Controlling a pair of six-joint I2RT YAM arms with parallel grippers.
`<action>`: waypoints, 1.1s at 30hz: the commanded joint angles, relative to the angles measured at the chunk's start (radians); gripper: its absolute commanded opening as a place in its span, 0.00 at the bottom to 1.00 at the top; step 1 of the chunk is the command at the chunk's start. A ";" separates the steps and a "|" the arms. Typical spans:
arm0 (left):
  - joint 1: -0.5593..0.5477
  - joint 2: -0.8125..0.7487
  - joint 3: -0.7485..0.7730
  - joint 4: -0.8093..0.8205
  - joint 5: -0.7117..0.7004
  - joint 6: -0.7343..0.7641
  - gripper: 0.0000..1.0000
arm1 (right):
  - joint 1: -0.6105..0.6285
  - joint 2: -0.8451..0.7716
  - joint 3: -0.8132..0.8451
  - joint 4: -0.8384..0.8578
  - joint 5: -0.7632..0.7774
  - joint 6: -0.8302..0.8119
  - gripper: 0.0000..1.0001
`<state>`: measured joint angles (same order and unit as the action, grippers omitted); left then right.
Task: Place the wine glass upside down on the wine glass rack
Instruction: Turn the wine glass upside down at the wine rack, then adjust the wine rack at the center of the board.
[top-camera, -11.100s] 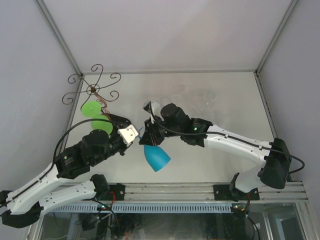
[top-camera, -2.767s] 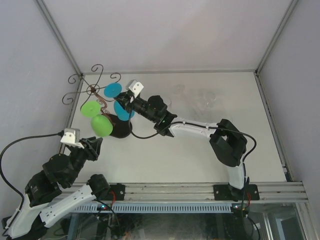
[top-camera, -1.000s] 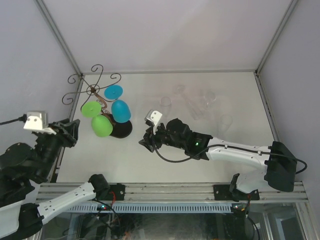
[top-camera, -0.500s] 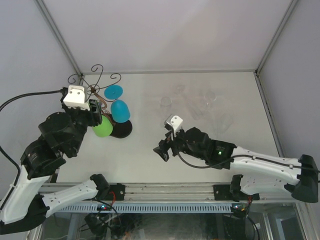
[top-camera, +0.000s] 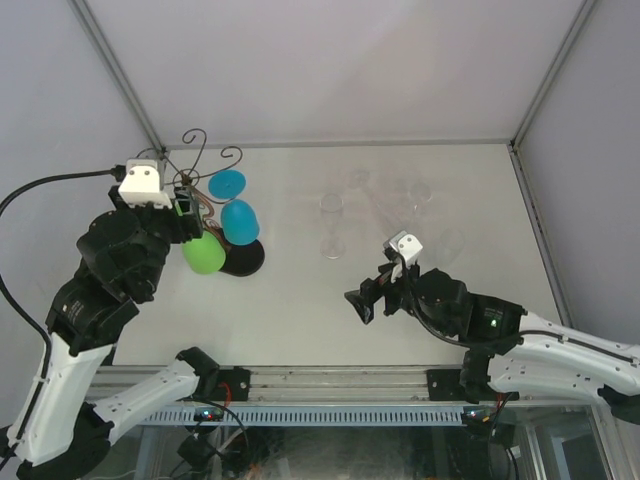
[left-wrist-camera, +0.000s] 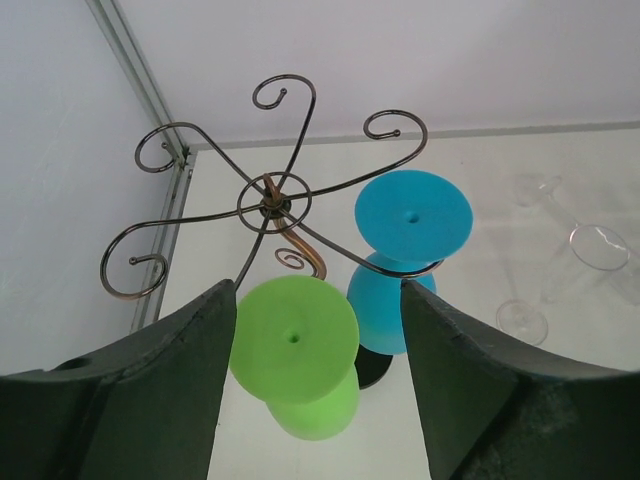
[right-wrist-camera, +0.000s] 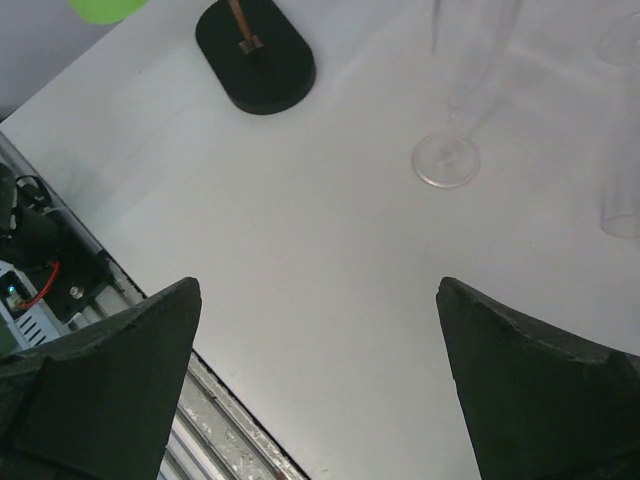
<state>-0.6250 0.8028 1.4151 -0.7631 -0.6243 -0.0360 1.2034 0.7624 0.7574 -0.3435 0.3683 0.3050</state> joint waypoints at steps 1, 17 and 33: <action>0.044 -0.010 0.005 0.052 0.055 -0.026 0.72 | -0.028 -0.033 0.005 -0.037 0.091 0.022 1.00; 0.386 0.092 0.045 0.060 0.315 -0.101 0.75 | -0.196 -0.043 0.007 -0.073 -0.100 0.040 1.00; 0.573 0.258 0.053 0.166 0.499 -0.157 0.69 | -0.197 -0.038 -0.021 -0.063 -0.128 0.058 1.00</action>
<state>-0.0914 1.0439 1.4296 -0.6949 -0.2089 -0.1585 1.0092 0.7250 0.7414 -0.4294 0.2512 0.3458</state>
